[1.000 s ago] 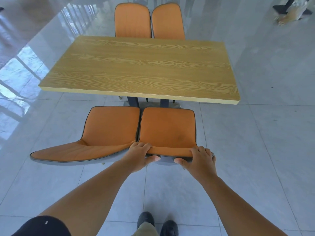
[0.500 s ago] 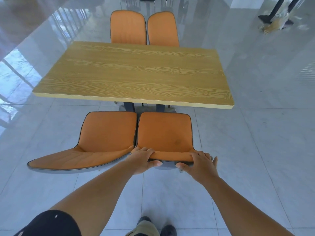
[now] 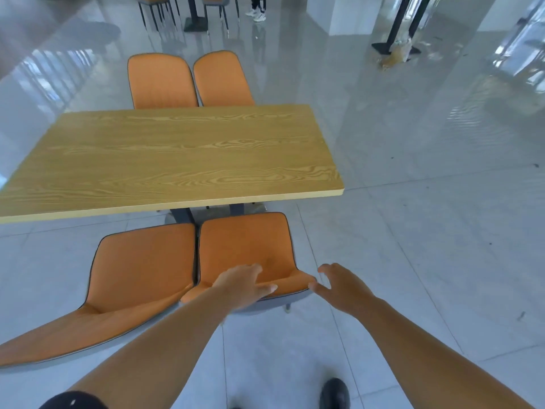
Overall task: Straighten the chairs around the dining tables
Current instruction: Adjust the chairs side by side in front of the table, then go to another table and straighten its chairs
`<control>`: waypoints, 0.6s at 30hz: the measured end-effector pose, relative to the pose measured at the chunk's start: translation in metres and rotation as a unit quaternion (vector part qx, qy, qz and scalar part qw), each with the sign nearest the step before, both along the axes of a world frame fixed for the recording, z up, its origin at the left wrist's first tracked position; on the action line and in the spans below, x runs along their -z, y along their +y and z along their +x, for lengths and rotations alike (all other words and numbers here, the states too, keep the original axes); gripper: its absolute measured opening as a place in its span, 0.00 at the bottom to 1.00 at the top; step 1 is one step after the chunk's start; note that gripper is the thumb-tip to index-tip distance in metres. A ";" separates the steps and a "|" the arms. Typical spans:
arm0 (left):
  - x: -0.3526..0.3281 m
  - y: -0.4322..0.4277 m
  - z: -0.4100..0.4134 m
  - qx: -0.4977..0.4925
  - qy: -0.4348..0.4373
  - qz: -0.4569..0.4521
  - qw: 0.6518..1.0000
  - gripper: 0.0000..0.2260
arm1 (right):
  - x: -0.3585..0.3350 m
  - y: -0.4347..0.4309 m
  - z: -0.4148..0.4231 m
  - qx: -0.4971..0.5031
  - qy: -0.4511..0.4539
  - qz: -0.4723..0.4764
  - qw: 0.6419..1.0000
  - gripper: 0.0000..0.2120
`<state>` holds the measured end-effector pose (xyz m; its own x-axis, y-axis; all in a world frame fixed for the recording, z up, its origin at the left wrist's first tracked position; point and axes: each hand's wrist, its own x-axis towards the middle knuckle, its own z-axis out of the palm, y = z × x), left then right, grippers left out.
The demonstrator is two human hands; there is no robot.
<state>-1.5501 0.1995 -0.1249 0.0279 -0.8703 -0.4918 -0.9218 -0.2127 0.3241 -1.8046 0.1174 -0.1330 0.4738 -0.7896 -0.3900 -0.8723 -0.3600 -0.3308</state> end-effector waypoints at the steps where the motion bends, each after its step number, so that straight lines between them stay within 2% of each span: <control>1: 0.000 -0.013 -0.013 0.022 -0.008 -0.006 1.000 0.31 | -0.002 -0.011 -0.016 0.011 0.006 0.005 1.000 0.28; 4: 0.003 -0.063 -0.060 0.068 -0.020 -0.015 0.997 0.27 | -0.005 -0.054 -0.067 0.037 0.016 0.018 0.999 0.30; 7: 0.002 -0.121 -0.111 0.068 -0.023 -0.028 0.997 0.24 | -0.010 -0.109 -0.122 0.047 0.029 0.011 0.998 0.32; 12: -0.013 -0.210 -0.185 0.073 -0.024 -0.038 0.996 0.25 | -0.032 -0.197 -0.197 0.046 0.030 -0.013 0.998 0.33; 18: -0.031 -0.314 -0.226 0.064 -0.040 -0.056 0.996 0.25 | -0.050 -0.303 -0.236 0.037 0.036 -0.039 0.998 0.33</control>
